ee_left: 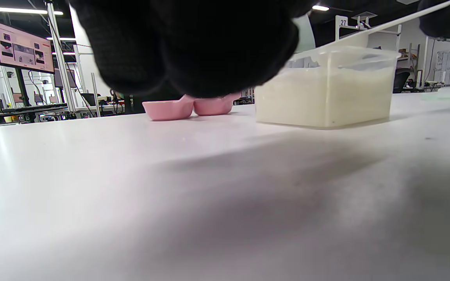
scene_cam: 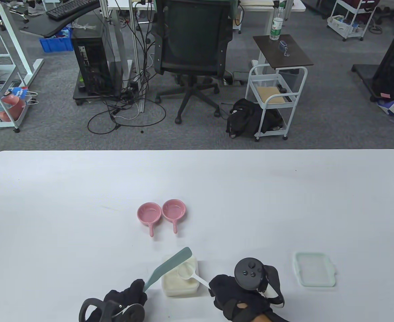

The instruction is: Scoop white sugar with coffee spoon and level it off using dessert spatula

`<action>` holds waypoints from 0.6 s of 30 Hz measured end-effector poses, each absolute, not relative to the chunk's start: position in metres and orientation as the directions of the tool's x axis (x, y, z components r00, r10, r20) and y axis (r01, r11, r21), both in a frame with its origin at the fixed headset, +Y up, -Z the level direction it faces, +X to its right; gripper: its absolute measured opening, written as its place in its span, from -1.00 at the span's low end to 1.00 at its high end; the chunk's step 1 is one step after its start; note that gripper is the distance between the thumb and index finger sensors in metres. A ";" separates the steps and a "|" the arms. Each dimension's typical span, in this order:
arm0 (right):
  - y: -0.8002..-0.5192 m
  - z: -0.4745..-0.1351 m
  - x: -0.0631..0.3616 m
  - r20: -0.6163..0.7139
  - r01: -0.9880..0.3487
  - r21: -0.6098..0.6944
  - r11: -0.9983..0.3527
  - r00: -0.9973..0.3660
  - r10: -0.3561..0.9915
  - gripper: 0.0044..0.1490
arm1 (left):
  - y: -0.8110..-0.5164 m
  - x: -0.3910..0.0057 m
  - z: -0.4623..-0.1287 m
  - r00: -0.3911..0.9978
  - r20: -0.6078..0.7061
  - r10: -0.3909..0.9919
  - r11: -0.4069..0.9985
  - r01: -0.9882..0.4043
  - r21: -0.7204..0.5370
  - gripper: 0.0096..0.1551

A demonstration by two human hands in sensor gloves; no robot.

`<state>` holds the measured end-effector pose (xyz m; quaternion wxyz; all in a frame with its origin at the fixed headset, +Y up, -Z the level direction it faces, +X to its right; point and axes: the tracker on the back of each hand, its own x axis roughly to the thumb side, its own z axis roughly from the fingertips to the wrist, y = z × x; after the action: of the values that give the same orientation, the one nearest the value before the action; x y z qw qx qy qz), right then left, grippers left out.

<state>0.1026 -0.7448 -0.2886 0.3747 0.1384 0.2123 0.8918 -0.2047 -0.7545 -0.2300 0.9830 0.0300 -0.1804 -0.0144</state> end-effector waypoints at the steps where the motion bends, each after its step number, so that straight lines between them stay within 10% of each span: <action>1: -0.745 -0.289 0.103 0.089 -0.607 0.480 -0.633 -0.684 0.724 -0.49 | -0.753 -0.205 -0.230 0.934 0.355 -0.028 0.998 0.004 0.068 -0.36; 9: -0.745 -0.289 0.102 0.092 -0.609 0.476 -0.634 -0.683 0.725 -0.49 | -0.744 -0.214 -0.233 0.945 0.324 0.049 0.995 -0.073 0.064 -0.34; 18: -0.743 -0.289 0.103 0.078 -0.643 0.443 -0.625 -0.667 0.741 -0.49 | -0.732 -0.243 -0.253 0.865 0.169 0.473 0.881 -0.464 -0.092 -0.32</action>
<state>0.1028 -0.7431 -0.2892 0.3877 0.1274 0.1930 0.8923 -0.2434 -0.7317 -0.2534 0.9653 -0.0242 -0.0937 0.2427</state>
